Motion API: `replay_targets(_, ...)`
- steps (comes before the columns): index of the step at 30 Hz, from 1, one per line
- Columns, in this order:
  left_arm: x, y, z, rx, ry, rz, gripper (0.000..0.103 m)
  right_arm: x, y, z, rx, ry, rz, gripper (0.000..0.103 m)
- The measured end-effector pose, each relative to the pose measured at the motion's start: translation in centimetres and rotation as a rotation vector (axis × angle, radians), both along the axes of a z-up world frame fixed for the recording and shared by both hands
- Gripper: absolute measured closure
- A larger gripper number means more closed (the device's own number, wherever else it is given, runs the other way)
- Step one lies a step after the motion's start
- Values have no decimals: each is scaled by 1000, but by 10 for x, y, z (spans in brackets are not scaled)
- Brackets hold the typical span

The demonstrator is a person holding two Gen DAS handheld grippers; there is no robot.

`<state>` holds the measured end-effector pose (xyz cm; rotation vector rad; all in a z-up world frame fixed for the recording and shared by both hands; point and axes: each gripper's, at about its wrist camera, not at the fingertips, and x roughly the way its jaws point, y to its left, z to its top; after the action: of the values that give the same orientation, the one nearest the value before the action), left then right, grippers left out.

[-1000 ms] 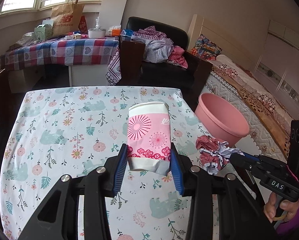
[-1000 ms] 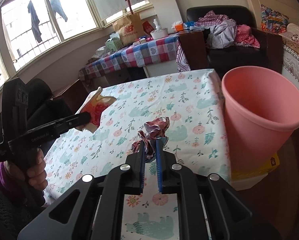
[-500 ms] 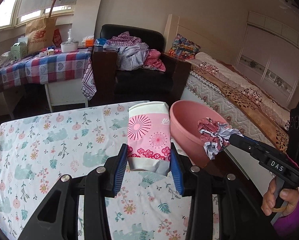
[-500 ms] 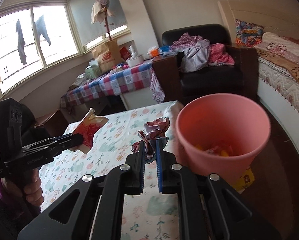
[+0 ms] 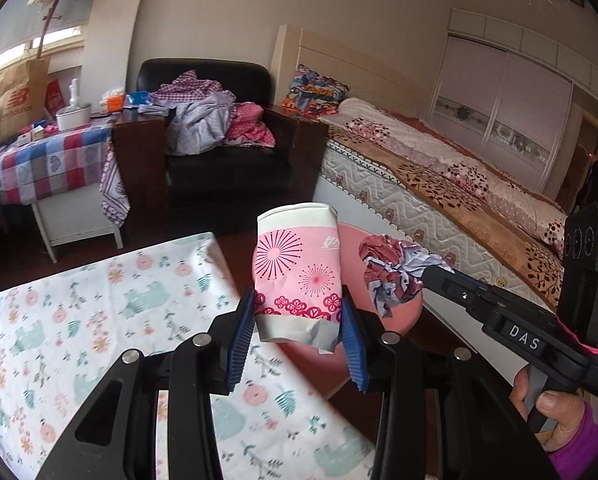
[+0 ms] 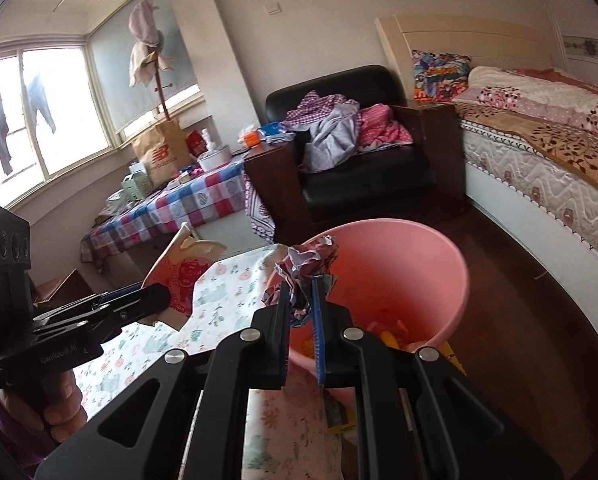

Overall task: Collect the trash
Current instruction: 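Carry the paper cup and foil wrapper over the pink bucket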

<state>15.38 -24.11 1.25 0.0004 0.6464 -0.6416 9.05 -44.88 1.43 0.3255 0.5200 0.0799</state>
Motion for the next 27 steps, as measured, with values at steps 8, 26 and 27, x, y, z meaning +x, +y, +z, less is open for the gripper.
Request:
replay_targets(8, 28, -52, -24, 39, 42, -37, 63, 15, -21, -19, 14, 38, -71, 93)
replay_targets(26, 60, -94, -68, 94, 116, -38, 63, 37, -28, -54, -15, 126, -95, 93)
replay_targets(27, 61, -96, -70, 97, 117, -40, 63, 38, -28, -56, -17, 131, -95, 93)
